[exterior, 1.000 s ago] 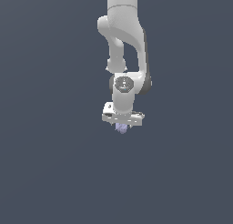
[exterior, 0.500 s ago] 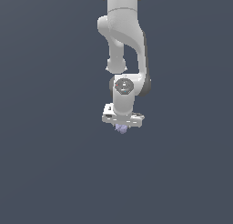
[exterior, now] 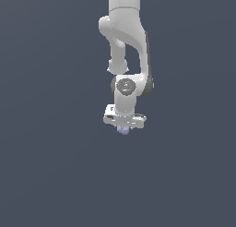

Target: Pick up the object and move it to a goal position.

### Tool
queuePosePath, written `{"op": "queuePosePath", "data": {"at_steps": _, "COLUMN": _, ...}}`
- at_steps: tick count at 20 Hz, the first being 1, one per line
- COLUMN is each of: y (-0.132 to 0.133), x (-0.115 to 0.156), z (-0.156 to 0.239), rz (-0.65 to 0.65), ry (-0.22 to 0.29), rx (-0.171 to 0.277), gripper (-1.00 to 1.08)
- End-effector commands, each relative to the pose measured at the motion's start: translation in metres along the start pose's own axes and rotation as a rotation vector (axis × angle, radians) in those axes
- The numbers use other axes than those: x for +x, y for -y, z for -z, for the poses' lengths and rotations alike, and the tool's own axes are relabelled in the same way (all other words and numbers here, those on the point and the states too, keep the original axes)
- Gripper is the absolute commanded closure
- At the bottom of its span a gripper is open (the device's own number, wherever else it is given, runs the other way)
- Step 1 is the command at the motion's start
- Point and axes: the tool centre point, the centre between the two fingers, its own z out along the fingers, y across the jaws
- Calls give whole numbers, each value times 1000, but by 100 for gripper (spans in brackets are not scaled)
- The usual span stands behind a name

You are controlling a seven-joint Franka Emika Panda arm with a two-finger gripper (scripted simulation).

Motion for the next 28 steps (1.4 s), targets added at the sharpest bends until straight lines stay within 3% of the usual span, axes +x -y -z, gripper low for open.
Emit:
{"op": "queuePosePath", "data": {"at_steps": 1, "y": 2, "x": -1, "z": 5, "rz": 0, "ry": -1, "rx": 0, "gripper": 108}}
{"op": "queuePosePath", "data": {"at_steps": 12, "y": 19, "x": -19, "z": 67, "rz": 0, "ry": -1, "rx": 0, "gripper": 108}}
{"op": "queuePosePath", "data": {"at_steps": 28, "y": 66, "x": -68, "z": 242, "rz": 0, "ry": -1, "rx": -2, "gripper": 108}}
